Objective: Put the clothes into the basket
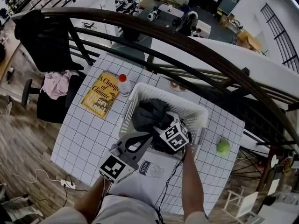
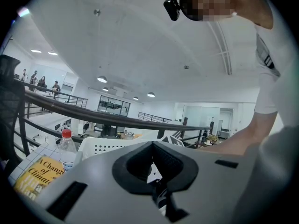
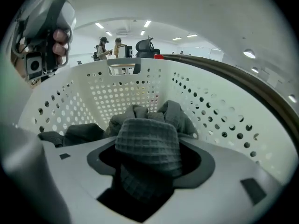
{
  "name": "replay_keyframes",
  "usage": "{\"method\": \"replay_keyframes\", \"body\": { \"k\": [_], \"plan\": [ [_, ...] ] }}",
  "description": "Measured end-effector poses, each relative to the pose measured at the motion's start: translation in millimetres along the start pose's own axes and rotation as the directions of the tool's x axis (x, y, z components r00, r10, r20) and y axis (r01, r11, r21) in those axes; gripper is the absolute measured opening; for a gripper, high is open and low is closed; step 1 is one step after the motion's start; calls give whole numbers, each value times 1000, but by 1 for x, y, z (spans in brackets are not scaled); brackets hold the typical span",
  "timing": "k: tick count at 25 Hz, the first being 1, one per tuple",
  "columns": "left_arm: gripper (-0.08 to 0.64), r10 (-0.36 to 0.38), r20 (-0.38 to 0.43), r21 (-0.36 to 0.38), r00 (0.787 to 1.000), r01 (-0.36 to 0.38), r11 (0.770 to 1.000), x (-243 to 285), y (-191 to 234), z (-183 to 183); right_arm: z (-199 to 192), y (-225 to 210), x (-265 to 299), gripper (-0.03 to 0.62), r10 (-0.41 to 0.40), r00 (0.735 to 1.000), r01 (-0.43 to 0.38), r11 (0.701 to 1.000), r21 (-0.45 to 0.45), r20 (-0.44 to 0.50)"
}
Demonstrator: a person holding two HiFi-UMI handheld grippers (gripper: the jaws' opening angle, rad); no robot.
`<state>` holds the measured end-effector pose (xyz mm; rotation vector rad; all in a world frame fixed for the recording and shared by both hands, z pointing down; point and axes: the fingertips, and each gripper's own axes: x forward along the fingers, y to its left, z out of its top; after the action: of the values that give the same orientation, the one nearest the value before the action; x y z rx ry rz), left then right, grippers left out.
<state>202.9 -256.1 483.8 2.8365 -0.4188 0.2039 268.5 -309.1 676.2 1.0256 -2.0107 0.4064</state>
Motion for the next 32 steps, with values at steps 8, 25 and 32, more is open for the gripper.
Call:
{"method": "replay_keyframes", "body": {
  "k": [8, 25, 32],
  "plan": [
    [5, 3, 6, -1, 1000, -3, 1000, -2, 1, 2, -11, 4, 9, 333, 15, 998, -14, 1000, 13, -56],
    [5, 1, 11, -1, 1000, -1, 1000, -8, -5, 1, -17, 6, 5, 365, -15, 995, 14, 1000, -13, -97],
    [5, -1, 14, 1, 1000, 1, 1000, -12, -9, 4, -6, 1, -14, 368, -39, 997, 37, 999, -30, -72]
  ]
}}
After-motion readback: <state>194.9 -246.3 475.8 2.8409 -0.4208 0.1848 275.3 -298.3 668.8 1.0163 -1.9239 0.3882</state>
